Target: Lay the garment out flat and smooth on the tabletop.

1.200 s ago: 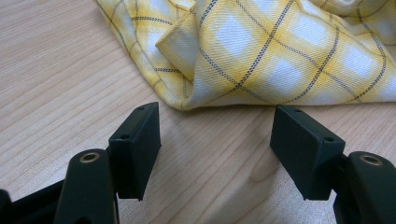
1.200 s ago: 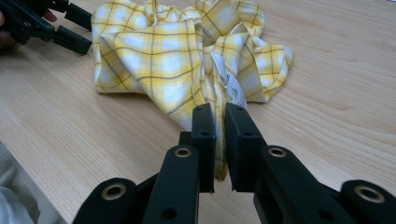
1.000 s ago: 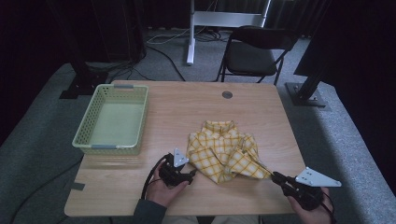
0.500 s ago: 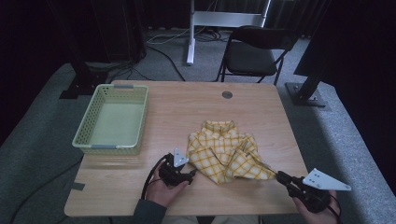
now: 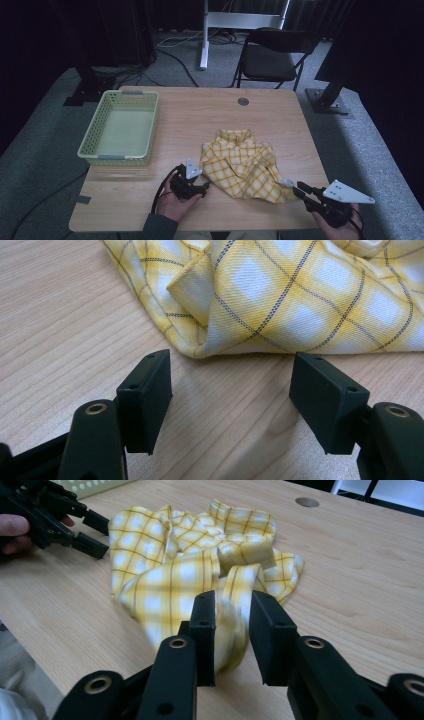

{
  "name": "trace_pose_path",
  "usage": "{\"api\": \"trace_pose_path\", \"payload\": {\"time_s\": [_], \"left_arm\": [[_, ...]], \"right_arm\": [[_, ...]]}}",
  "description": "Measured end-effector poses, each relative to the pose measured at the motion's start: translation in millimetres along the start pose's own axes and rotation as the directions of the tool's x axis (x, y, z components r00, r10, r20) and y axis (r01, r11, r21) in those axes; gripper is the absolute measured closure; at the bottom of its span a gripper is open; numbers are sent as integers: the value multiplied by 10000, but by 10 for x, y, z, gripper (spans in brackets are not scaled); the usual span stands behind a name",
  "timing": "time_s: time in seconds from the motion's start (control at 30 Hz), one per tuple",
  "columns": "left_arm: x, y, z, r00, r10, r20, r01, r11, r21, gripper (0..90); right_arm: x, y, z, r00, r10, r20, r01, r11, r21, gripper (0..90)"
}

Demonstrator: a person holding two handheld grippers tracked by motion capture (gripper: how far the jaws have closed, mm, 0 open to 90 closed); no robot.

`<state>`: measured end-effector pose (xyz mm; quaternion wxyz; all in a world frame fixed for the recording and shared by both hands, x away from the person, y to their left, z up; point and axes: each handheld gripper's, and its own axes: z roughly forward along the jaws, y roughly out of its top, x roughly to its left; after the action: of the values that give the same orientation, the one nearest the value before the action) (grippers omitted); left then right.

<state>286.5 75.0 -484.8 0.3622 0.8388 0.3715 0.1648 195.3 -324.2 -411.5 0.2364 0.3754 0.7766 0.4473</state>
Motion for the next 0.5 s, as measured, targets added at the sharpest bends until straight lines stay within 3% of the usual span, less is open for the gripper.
{"api": "trace_pose_path", "payload": {"time_s": [0.17,0.5], "left_arm": [[0,0,0,10000,5,-1,-5,10000,-2,341],[-6,1,2,10000,-17,-43,17,10000,-2,339]], "right_arm": [[4,-10,41,10000,34,-20,-34,10000,13,685],[-38,-97,263,9995,224,-221,-212,9984,525,667]]}}
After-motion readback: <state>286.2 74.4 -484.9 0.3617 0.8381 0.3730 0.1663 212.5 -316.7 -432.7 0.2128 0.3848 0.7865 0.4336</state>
